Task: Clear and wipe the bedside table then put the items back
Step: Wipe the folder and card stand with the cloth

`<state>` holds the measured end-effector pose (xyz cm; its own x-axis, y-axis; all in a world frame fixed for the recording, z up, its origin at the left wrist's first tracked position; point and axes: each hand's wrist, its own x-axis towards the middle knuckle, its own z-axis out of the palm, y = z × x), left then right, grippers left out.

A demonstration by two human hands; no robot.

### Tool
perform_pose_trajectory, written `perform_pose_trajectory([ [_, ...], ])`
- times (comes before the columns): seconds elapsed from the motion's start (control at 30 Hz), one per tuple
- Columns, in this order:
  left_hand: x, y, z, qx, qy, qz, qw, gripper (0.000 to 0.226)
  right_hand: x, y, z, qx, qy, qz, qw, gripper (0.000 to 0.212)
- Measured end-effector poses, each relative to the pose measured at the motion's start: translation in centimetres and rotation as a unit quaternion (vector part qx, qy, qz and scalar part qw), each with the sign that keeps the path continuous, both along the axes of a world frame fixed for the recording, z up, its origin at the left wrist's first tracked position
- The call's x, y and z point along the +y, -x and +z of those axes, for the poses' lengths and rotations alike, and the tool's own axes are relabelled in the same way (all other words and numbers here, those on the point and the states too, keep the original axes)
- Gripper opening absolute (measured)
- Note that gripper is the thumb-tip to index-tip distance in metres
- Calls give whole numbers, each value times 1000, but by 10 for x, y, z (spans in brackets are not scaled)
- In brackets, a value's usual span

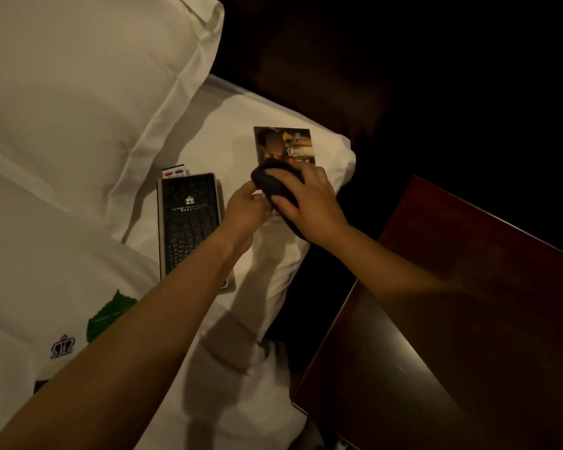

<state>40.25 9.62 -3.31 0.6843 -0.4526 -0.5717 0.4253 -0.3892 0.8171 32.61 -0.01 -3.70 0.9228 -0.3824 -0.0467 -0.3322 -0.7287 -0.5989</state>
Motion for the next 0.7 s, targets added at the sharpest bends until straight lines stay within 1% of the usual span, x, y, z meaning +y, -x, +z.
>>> perform_pose_trajectory([
  [0.07, 8, 3, 8, 0, 9, -14, 1000, 22, -9, -3, 2, -6, -11, -11, 1000, 46],
  [0.1, 12, 4, 12, 0, 13, -18, 1000, 23, -15, -4, 2, -3, -15, -24, 1000, 47],
  [0.2, 22, 7, 23, -4, 20, -40, 999, 24, -35, -8, 1, 21, -26, -96, 995, 46],
  [0.3, 31, 6, 30, -3, 20, -56, 998, 23, -36, -7, 3, 24, -4, -131, 991, 47],
  [0.4, 32, 4, 32, -16, 10, -40, 999, 24, -11, -9, 10, -13, 20, -92, 996, 48],
  [0.47, 30, 3, 34, -27, 3, -39, 999, 26, 11, -9, 14, -34, 31, -27, 999, 48],
  [0.53, 32, 4, 33, -29, -5, -65, 997, 27, 26, -5, 15, -50, 51, 30, 997, 48],
  [0.57, 34, 5, 33, -28, -12, -76, 997, 30, 27, -2, 15, -53, 57, 39, 996, 48],
  [0.63, 37, 10, 32, -24, -10, -88, 996, 23, 20, 3, 13, -52, 50, 16, 997, 46],
  [0.7, 35, 17, 31, -16, -1, -93, 996, 15, 8, 11, 12, -47, 28, -36, 998, 46],
])
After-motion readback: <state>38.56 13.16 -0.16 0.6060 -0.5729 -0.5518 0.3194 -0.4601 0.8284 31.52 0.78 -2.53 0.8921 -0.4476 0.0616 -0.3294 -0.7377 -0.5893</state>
